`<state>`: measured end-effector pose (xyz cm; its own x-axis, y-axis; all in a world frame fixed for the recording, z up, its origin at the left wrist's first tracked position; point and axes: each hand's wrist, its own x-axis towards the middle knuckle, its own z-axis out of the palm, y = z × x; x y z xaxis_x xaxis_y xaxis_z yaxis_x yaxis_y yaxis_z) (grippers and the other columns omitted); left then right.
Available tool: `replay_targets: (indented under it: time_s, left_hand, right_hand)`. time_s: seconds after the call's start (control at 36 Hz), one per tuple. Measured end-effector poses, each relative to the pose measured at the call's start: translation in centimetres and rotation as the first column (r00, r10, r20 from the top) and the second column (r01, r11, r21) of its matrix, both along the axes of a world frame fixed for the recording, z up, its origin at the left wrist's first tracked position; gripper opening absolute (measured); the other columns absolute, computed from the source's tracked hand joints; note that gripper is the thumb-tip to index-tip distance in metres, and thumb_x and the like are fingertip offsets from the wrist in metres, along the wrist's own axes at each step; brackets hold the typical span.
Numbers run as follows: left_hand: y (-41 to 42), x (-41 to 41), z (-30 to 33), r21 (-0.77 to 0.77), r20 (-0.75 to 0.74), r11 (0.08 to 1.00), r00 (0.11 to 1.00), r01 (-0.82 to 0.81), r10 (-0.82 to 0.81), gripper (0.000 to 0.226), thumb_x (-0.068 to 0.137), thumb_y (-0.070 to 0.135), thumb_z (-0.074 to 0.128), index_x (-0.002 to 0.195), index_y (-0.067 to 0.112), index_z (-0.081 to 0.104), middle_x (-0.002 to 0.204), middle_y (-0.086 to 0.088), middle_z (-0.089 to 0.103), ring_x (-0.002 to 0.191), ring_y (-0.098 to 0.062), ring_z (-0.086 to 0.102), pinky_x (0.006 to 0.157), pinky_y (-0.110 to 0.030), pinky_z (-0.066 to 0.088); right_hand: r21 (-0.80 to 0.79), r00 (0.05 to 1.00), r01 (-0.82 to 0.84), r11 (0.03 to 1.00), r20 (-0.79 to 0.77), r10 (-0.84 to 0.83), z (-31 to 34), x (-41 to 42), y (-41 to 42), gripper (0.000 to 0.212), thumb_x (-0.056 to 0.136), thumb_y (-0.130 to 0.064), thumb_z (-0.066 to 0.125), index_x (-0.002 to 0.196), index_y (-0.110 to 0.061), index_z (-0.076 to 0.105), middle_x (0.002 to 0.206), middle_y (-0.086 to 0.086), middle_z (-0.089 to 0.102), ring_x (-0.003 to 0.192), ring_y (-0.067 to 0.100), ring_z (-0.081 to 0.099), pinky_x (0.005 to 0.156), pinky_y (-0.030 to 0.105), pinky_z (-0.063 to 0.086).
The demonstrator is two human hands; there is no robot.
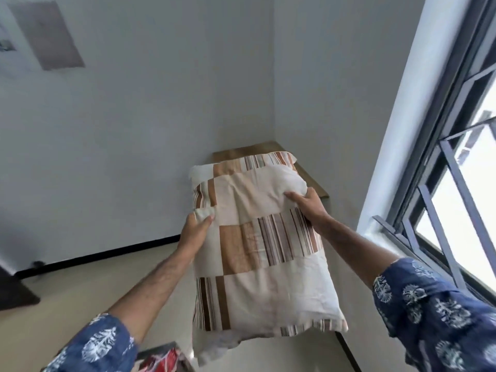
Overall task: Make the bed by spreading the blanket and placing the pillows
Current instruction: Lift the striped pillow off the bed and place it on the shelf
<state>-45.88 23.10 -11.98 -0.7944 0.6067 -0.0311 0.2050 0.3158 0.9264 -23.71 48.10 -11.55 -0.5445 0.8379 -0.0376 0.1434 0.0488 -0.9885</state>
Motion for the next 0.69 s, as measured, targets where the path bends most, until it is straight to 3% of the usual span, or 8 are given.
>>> replay_targets:
  time_s: [0.11,0.17,0.31,0.39,0.5,0.53,0.64,0.69]
  left_hand:
    - [7.7,-3.0,-0.3,0.027,0.052,0.999,0.998,-0.024,0.022,0.028,0.092,0.041,0.066,0.11,0.02,0.059,0.105,-0.004,0.07,0.093,-0.019,0.069,0.085,-0.038,0.056]
    - [11.6,-4.8,0.0,0.021,0.058,0.999,0.998,-0.029,0.028,0.031,0.093,0.041,0.066,0.113,0.019,0.057,0.106,-0.003,0.069,0.094,-0.02,0.068,0.086,-0.038,0.056]
    - [20.5,-9.7,1.0,0.048,0.049,0.997,0.997,-0.053,0.051,0.039,0.089,0.048,0.066,0.115,0.02,0.06,0.106,0.0,0.07,0.096,-0.019,0.069,0.086,-0.039,0.055]
    - [24.9,-13.0,0.6,0.059,0.058,0.997,0.997,-0.05,0.046,0.047,0.08,0.056,0.066,0.114,0.024,0.064,0.106,0.002,0.073,0.095,-0.017,0.072,0.088,-0.044,0.058]
    - [30.9,-16.6,0.8,0.084,0.063,0.995,0.997,-0.048,0.043,0.039,0.085,0.048,0.067,0.116,0.023,0.064,0.108,0.002,0.073,0.097,-0.018,0.071,0.092,-0.045,0.057]
    - [32.4,-17.6,0.8,0.091,0.069,0.995,0.997,-0.044,0.038,0.037,0.088,0.044,0.067,0.117,0.022,0.063,0.109,0.001,0.072,0.099,-0.019,0.07,0.093,-0.045,0.056]
    - [38.3,-21.6,0.2,0.131,0.083,0.991,0.997,-0.006,-0.005,0.035,0.092,0.037,0.068,0.122,0.021,0.061,0.114,0.0,0.071,0.103,-0.021,0.069,0.096,-0.045,0.054]
    - [41.1,-23.5,0.2,0.144,0.086,0.989,0.996,0.026,-0.039,0.032,0.092,0.035,0.07,0.121,0.022,0.062,0.114,-0.001,0.071,0.104,-0.021,0.069,0.094,-0.041,0.055]
  right_hand:
    - [0.03,1.0,0.004,1.0,0.015,-0.004,1.0,-3.7,6.9,0.067,0.07,-0.058,0.079,0.116,-0.011,0.067,0.106,0.009,0.076,0.092,0.024,0.075,0.082,0.041,0.063]
    - [0.041,1.0,0.001,0.999,0.031,-0.003,2.2,-5.3,10.1,0.055,0.074,-0.05,0.076,0.111,-0.01,0.07,0.102,0.011,0.077,0.092,0.026,0.075,0.081,0.041,0.062]
    - [0.073,0.999,-0.033,0.997,0.019,0.032,4.1,-10.3,18.9,0.038,0.091,-0.033,0.073,0.119,-0.009,0.065,0.105,0.002,0.074,0.096,0.019,0.071,0.086,0.036,0.057]
    - [0.031,0.999,-0.019,0.999,0.036,0.018,4.7,-13.4,23.5,0.057,0.09,-0.039,0.075,0.131,-0.009,0.05,0.118,0.002,0.065,0.106,0.021,0.065,0.096,0.042,0.054]
    - [0.066,0.997,-0.059,0.996,0.056,0.056,2.1,-17.9,32.8,0.095,0.066,-0.065,0.083,0.137,-0.011,0.05,0.127,0.004,0.066,0.113,0.024,0.067,0.099,0.049,0.056]
    - [0.078,0.996,-0.065,0.995,0.066,0.06,2.4,-18.9,34.0,0.094,0.068,-0.064,0.083,0.138,-0.011,0.049,0.128,0.004,0.065,0.115,0.024,0.066,0.1,0.048,0.055]
    - [0.087,0.993,-0.016,0.996,0.114,0.006,5.9,-22.4,35.7,0.071,0.091,-0.028,0.075,0.145,-0.008,0.034,0.134,0.004,0.051,0.12,0.021,0.054,0.104,0.039,0.048]
    - [0.102,0.989,-0.001,0.995,0.149,-0.014,6.1,-24.4,38.0,0.07,0.093,-0.024,0.074,0.146,-0.007,0.033,0.134,0.005,0.05,0.12,0.02,0.053,0.102,0.036,0.047]
